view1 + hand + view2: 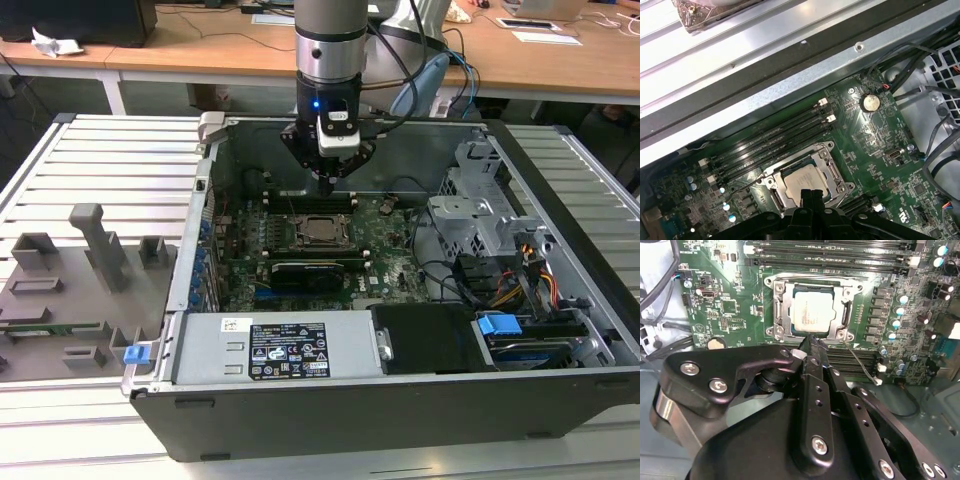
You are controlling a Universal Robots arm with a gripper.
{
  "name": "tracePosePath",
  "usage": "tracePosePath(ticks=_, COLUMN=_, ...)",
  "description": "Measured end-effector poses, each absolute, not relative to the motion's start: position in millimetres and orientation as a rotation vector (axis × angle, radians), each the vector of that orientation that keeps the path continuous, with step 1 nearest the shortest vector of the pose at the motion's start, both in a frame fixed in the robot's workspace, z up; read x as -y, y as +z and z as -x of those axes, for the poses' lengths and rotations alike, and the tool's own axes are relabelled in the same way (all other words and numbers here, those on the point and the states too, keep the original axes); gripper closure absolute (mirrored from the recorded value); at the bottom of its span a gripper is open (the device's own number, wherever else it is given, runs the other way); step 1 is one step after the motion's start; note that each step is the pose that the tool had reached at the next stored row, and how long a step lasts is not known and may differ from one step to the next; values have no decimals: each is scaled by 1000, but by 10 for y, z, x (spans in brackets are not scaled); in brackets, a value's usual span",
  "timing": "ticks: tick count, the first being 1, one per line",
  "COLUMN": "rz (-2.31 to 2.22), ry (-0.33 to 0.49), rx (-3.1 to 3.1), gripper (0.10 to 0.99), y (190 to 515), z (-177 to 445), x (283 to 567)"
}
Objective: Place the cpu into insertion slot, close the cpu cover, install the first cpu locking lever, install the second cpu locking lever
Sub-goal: 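Install the first cpu locking lever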
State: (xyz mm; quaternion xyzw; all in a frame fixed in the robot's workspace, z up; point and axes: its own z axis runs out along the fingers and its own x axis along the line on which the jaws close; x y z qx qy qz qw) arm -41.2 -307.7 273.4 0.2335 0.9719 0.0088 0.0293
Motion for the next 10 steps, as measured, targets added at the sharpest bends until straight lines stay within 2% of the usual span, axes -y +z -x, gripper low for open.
tracePosePath(ticks=10, rz=-653, ry=29, rx=-3013, gripper=980, y=2734, z=412, x=3077)
